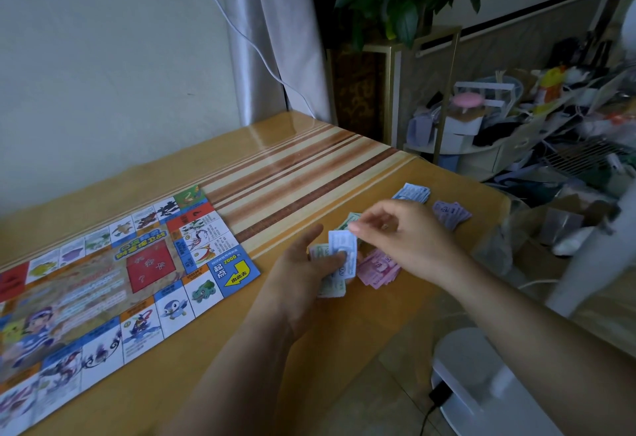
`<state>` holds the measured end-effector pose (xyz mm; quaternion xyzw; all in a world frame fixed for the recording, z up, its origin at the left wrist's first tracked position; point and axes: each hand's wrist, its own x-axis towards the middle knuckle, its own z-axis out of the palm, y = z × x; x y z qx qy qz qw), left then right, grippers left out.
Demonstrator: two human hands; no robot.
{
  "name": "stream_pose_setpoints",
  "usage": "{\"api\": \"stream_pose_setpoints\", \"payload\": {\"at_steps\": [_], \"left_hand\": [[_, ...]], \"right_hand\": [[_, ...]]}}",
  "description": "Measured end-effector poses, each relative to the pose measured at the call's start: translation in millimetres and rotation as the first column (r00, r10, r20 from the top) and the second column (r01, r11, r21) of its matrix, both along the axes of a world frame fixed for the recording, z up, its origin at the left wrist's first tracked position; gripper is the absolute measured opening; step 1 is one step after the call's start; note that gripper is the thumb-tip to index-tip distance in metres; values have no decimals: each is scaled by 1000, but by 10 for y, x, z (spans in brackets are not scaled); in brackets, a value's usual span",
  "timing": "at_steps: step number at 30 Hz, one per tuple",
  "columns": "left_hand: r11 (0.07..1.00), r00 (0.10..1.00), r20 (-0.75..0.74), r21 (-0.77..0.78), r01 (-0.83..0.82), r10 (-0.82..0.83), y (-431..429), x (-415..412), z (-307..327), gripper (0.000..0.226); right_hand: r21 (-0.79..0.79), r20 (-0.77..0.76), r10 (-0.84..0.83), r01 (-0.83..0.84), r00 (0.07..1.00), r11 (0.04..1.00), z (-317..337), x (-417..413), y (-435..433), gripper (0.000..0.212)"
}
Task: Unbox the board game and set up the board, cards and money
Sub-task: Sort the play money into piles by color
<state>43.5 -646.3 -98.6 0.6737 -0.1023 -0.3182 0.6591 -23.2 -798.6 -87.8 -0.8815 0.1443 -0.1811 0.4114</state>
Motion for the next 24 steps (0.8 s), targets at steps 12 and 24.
{"api": "stream_pose_setpoints", "payload": {"at_steps": [12, 24], "left_hand": [[949, 937, -347, -308, -74, -39, -136, 93, 175, 60], [993, 986, -165, -110, -50, 32, -182, 154, 119, 62]], "right_hand": [[-130, 25, -323, 323, 946, 937, -63, 490, -707, 13], [-153, -77, -41, 29, 996, 988, 124, 565, -407, 42]]}}
